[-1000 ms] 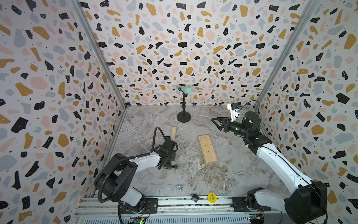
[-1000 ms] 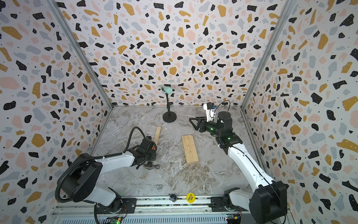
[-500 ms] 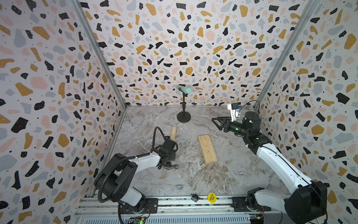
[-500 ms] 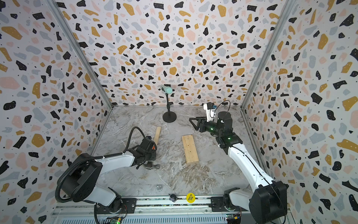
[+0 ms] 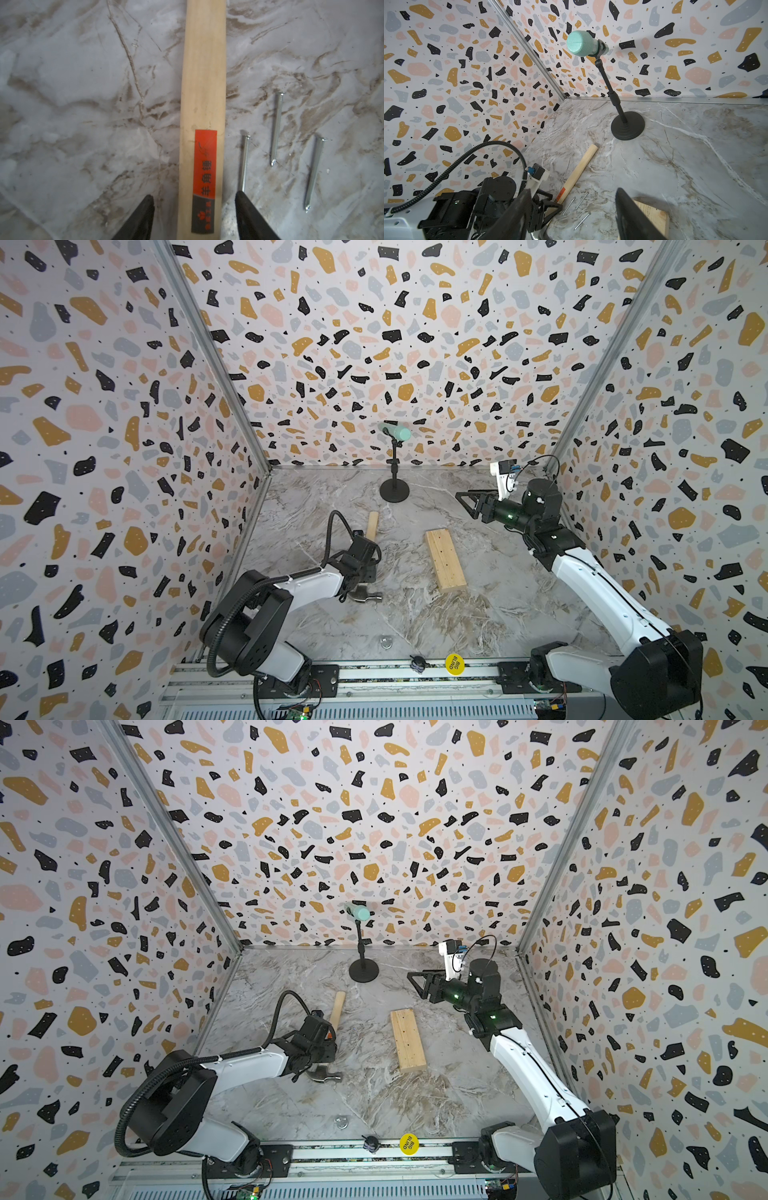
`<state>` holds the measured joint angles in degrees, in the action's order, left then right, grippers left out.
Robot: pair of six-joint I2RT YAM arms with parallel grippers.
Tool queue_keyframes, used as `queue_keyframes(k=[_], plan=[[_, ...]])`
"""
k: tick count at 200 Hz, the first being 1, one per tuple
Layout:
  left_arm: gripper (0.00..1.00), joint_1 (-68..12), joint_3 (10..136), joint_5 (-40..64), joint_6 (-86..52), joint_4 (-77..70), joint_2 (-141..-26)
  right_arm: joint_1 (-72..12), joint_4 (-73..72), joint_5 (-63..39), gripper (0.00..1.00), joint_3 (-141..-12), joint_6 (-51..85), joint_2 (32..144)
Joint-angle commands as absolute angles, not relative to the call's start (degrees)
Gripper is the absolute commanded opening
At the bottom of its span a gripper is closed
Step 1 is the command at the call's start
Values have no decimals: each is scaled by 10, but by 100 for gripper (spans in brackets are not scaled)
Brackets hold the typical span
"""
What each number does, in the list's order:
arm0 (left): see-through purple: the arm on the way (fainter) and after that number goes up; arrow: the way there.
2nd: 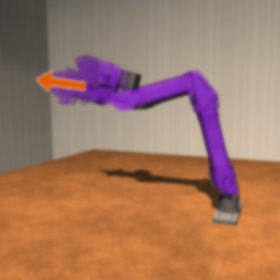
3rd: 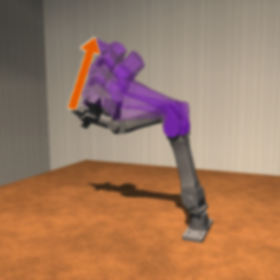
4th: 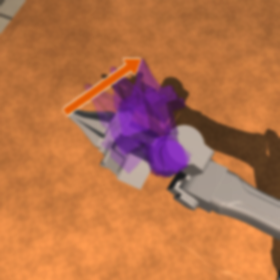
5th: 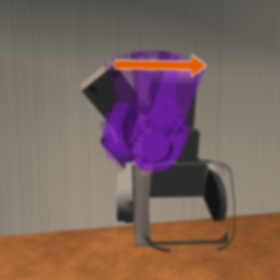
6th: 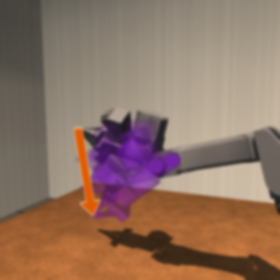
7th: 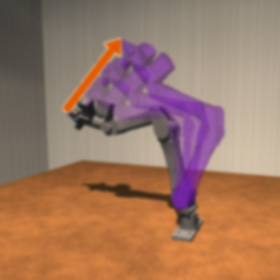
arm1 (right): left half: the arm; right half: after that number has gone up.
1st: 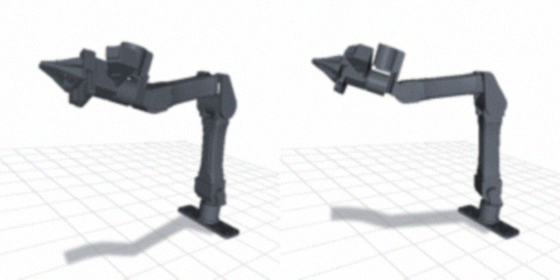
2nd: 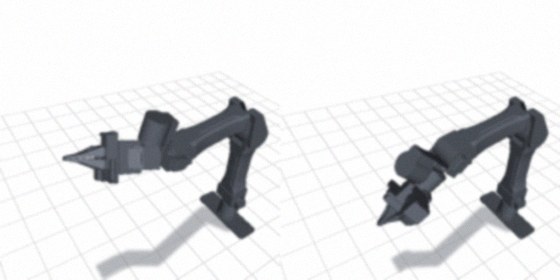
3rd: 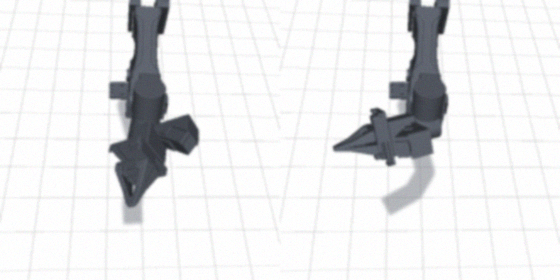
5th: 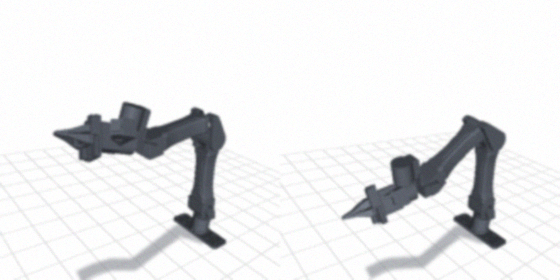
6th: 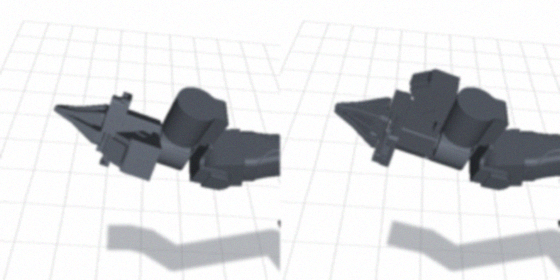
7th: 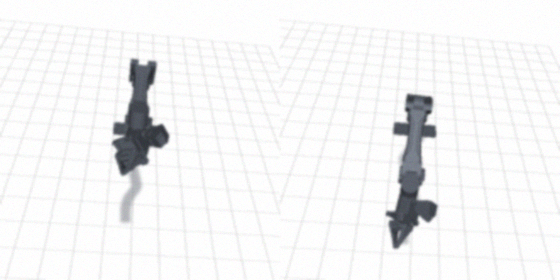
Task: Use a claw hammer to pull out a nail
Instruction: Place the hammer at the center of the board, then reset both arms
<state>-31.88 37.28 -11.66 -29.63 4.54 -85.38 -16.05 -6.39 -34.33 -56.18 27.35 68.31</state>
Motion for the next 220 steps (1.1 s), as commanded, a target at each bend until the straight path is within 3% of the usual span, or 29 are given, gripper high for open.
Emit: queue_keyframes(k=[1,49,63,103,125,220], plan=[[66,-316,396,-134,-294,61,-829,-151,-56,-352,66,-563,261,661],[88,-315,421,-147,-290,85,-806,-124,-44,-368,73,-561,250,663],[99,-314,426,-153,-289,89,-796,-117,-40,-370,77,-558,249,663],[99,-301,441,-158,-289,96,-768,-98,-43,-370,95,-543,252,660],[99,-290,448,-156,-288,94,-747,-88,-43,-364,100,-533,252,657],[100,-220,440,-180,-287,27,-649,-46,-73,-314,99,-464,230,633]])
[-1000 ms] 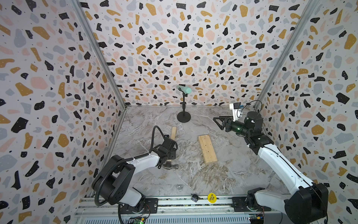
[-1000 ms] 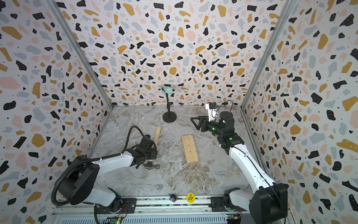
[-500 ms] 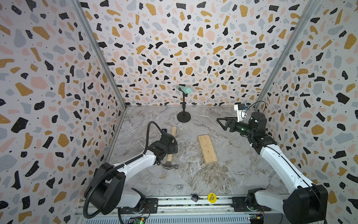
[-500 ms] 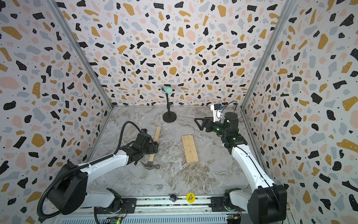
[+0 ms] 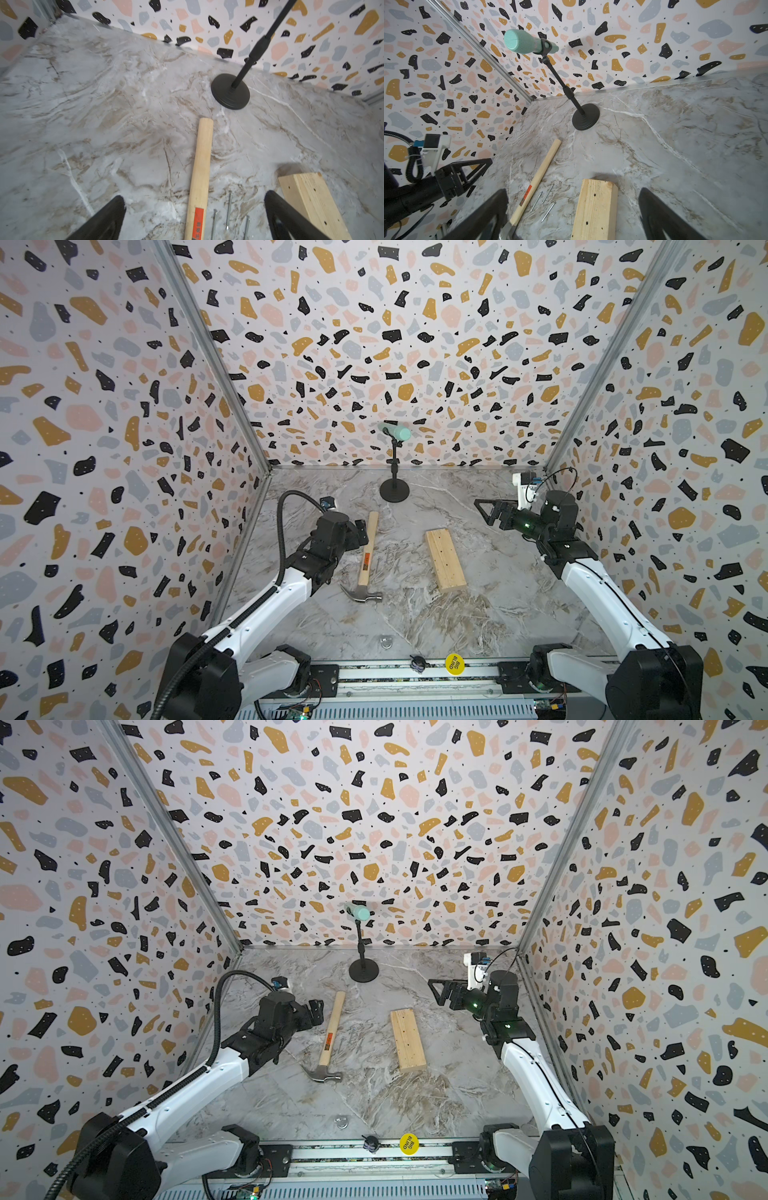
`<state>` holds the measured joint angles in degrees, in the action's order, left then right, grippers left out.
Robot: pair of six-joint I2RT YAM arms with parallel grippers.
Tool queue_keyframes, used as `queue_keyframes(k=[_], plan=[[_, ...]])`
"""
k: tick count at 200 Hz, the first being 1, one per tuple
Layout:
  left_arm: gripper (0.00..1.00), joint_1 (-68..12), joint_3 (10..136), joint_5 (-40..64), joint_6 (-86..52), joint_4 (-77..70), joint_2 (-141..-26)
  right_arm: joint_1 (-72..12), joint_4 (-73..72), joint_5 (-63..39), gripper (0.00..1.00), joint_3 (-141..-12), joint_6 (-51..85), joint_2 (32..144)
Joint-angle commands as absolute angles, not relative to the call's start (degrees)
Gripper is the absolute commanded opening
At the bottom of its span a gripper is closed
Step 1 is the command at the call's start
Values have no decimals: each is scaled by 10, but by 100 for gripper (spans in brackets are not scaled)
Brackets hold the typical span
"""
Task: Use a claw hammer to pull out a nail
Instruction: Reset both arms
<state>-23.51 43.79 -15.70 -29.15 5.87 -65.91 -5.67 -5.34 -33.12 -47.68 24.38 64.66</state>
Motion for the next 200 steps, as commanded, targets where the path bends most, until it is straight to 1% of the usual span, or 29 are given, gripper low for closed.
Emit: queue_keyframes(k=[1,55,102,127,172,200], plan=[[100,-220,440,-182,-287,26,-649,-46,-73,-313,99,-462,230,633],[99,-204,430,-229,-270,7,-648,-18,-99,-292,99,-421,224,612],[99,-199,419,-259,-217,-18,-654,-10,-113,-264,100,-401,211,612],[99,-196,383,-254,-196,-81,-644,-6,-157,-224,100,-370,206,593],[99,-188,276,-279,-150,-249,-589,-4,-163,-173,100,-362,176,604],[99,-180,267,-311,-136,-267,-591,-3,-186,-164,99,-363,160,620]])
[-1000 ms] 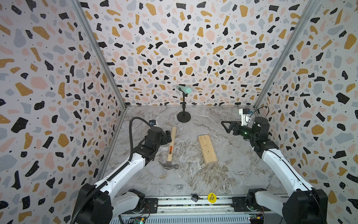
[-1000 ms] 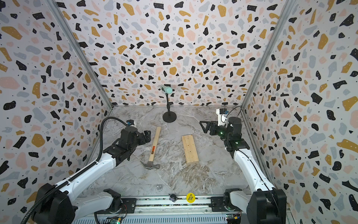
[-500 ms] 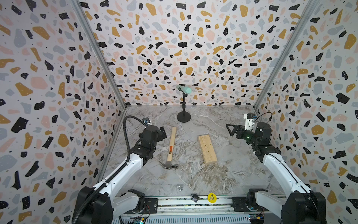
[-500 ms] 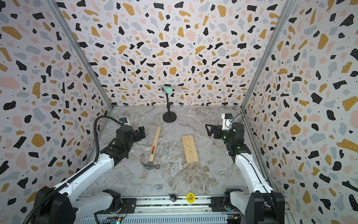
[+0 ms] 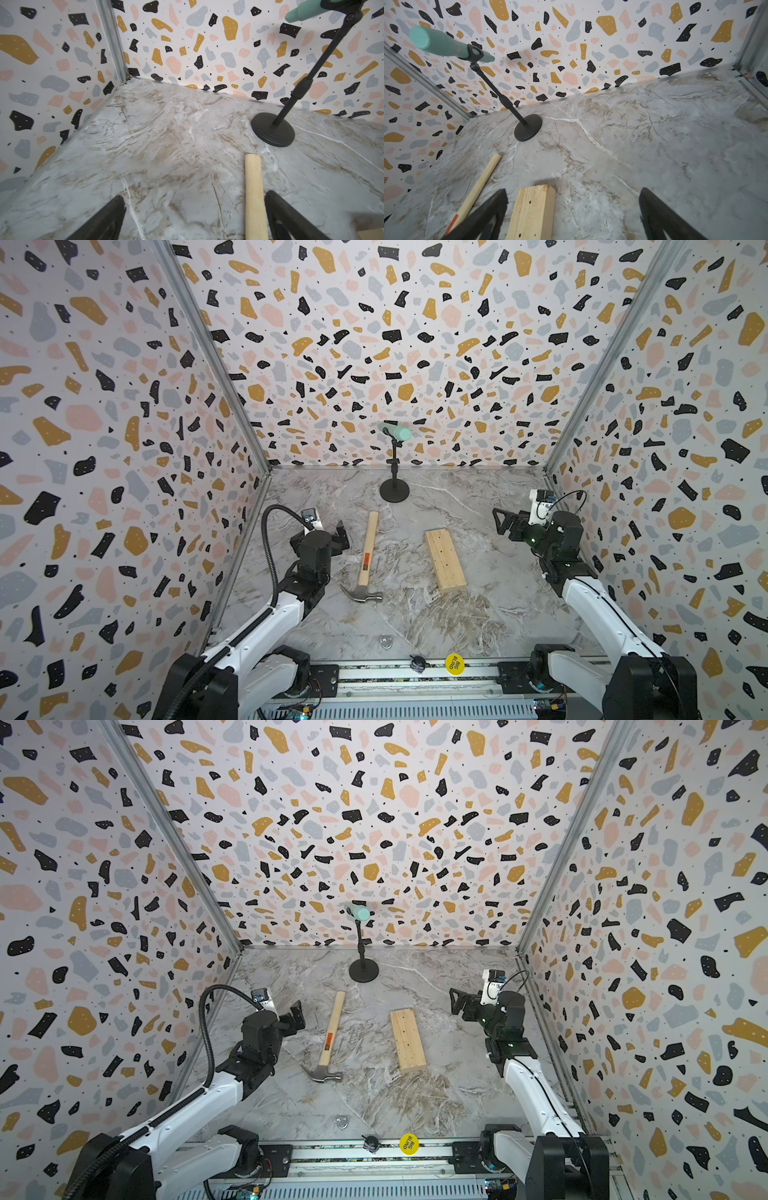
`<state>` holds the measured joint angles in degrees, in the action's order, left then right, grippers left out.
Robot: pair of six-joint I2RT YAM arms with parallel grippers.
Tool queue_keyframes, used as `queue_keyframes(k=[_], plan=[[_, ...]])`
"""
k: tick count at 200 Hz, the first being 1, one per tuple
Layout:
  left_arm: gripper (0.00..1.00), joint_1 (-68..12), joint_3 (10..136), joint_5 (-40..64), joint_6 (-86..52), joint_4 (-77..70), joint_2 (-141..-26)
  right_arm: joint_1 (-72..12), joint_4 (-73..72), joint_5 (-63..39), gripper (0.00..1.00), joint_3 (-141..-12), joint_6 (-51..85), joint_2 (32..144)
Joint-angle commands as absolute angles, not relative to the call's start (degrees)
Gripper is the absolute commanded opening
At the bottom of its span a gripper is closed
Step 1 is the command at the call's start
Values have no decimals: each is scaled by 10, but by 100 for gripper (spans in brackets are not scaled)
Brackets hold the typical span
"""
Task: Use a claw hammer to pull out a nail
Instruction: Reset both arms
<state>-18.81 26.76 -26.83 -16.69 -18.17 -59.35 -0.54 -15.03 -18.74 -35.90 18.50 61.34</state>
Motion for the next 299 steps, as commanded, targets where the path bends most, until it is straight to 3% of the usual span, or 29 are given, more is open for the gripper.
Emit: queue_keyframes(k=[1,73,152,192,245,299], plan=[[99,-180,267,-312,-135,-267,-592,-3,-188,-163,99,-362,160,620],[99,-164,239,-424,-71,-337,-638,-11,-281,-74,99,-299,151,622],[100,-125,177,-390,-21,-504,-699,-16,-372,-59,99,-247,135,655],[100,-119,172,-330,1,-503,-705,-17,-411,-50,99,-228,132,669],[99,-110,89,-290,7,-642,-722,-17,-428,-46,99,-216,120,677],[99,-80,73,-163,26,-689,-751,-30,-459,-14,98,-190,81,671]])
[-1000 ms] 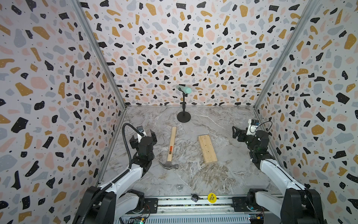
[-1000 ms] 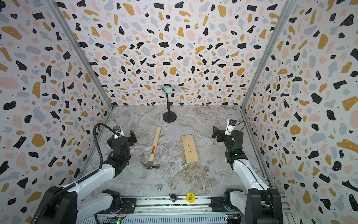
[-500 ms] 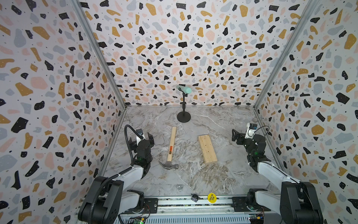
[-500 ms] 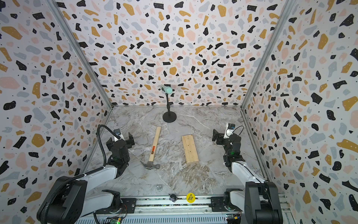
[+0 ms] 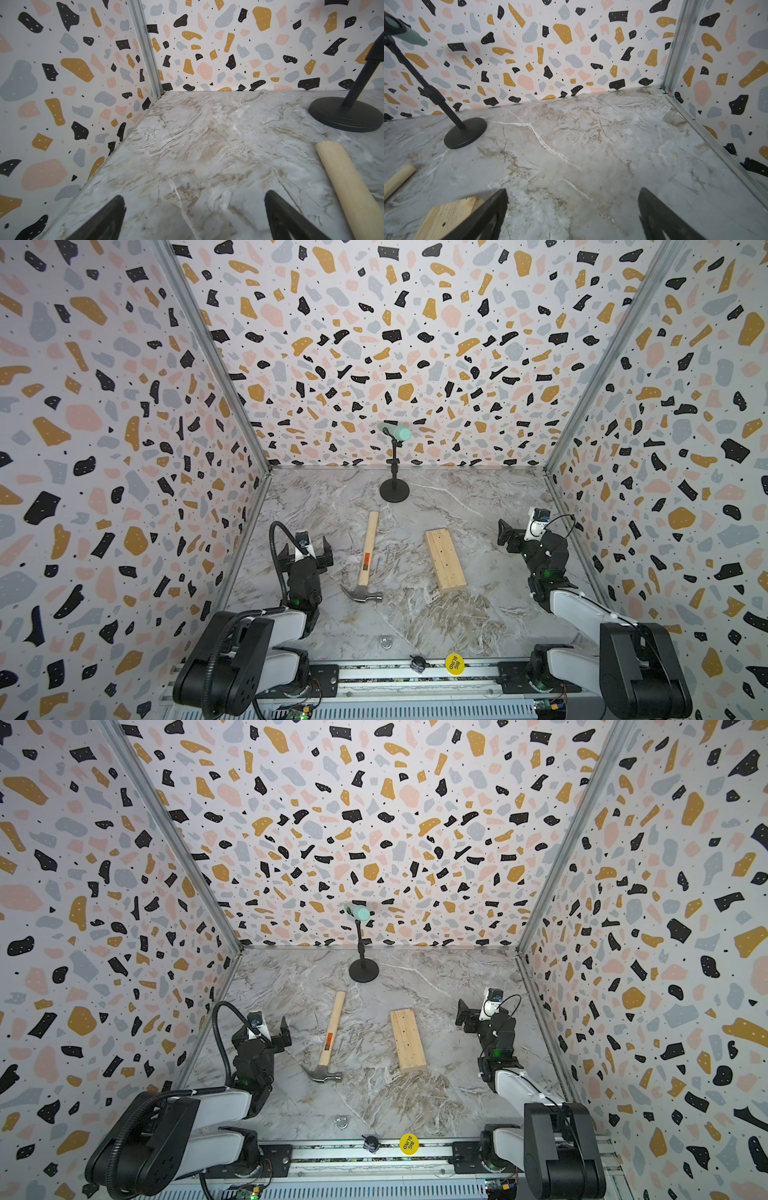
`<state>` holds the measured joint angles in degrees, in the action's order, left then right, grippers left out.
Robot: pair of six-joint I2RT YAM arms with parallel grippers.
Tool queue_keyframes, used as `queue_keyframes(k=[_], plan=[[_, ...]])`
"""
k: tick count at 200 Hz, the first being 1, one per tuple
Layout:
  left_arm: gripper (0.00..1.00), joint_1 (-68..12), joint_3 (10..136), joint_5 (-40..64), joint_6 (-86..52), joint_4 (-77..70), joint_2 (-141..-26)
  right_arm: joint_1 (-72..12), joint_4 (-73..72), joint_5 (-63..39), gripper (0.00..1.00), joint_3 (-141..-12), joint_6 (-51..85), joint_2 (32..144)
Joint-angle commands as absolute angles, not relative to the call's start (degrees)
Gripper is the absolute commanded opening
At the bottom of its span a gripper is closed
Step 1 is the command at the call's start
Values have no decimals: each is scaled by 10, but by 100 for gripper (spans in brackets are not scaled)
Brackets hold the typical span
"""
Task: Use a claw hammer to pull out a nail
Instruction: Reset both arms
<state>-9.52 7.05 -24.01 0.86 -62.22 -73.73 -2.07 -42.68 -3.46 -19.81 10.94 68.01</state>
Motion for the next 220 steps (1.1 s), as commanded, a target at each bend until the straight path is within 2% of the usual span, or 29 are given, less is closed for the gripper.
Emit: queue_keyframes(k=[1,41,164,220], plan=[[99,-80,73,-161,26,-688,-753,-31,-460,-13,98,-189,80,672],[100,-72,81,-155,21,-705,-792,-42,-496,1,98,-169,60,679],[100,-70,82,-156,19,-703,-791,-42,-523,34,98,-150,28,705],[99,-70,82,-156,19,-703,-791,-52,-586,5,97,-126,-12,722]])
